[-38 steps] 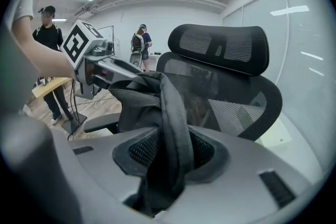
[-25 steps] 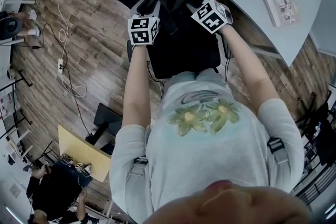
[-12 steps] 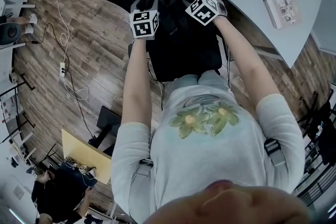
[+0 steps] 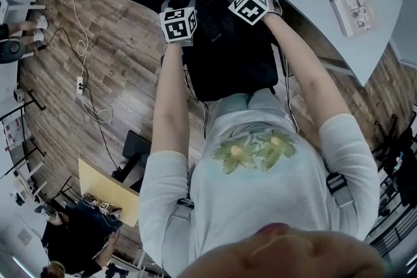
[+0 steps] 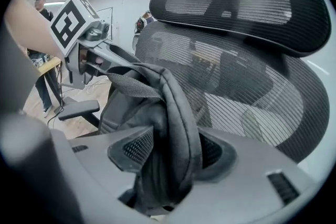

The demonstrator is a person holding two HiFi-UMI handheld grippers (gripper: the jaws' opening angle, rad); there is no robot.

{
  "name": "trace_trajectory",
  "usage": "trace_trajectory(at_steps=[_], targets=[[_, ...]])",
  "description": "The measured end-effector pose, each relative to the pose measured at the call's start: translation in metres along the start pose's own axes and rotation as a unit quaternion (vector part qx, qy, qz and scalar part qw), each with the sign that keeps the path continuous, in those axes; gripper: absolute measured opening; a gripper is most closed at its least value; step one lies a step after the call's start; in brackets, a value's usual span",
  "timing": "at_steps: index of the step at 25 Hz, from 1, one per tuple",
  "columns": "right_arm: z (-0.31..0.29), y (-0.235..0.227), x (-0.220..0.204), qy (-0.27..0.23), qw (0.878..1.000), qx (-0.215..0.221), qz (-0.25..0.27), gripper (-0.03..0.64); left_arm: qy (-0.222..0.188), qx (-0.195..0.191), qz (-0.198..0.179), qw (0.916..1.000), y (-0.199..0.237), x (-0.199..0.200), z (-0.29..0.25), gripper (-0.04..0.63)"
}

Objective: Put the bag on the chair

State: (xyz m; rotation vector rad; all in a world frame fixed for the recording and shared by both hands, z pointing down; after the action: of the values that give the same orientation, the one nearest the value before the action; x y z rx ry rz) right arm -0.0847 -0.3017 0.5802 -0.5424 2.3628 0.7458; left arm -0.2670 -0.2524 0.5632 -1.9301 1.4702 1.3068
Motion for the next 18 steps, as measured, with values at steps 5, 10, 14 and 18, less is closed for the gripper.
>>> trace_trajectory(at_steps=[5,10,14,18], targets=[[0.012,-0.01,-0.003,0.006,0.999,0.009,-0.037,0.266,-0.017,0.001,0.078,0.9968,0.007,-0.008,0.015,0.282],[0.038,-0.016,-0.005,-0.011,0.999,0.009,-0.034,0.305,-0.019,0.023,0.04,0.9987,0.001,-0.006,0.038,0.284],[0.063,-0.025,-0.005,-0.033,0.998,-0.002,-0.054,0.307,-0.043,0.01,0.038,0.9983,-0.014,-0.001,0.058,0.252],[0.097,-0.027,0.003,-0.065,0.994,-0.008,-0.088,0.307,-0.066,-0.004,0.021,0.9976,-0.044,0.007,0.08,0.164]])
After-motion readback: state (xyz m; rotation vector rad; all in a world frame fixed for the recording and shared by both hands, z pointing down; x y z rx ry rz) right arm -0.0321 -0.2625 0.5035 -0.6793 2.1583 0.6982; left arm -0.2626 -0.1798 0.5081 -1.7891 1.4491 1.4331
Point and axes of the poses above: the fingertips, and each gripper's own axes: z backward along the fingers, y to its left, x out of its top, the point moved 7 cm from there along z, backward along the fingers, and after that the axes turned 15 degrees about -x, right-handed, at the moved point
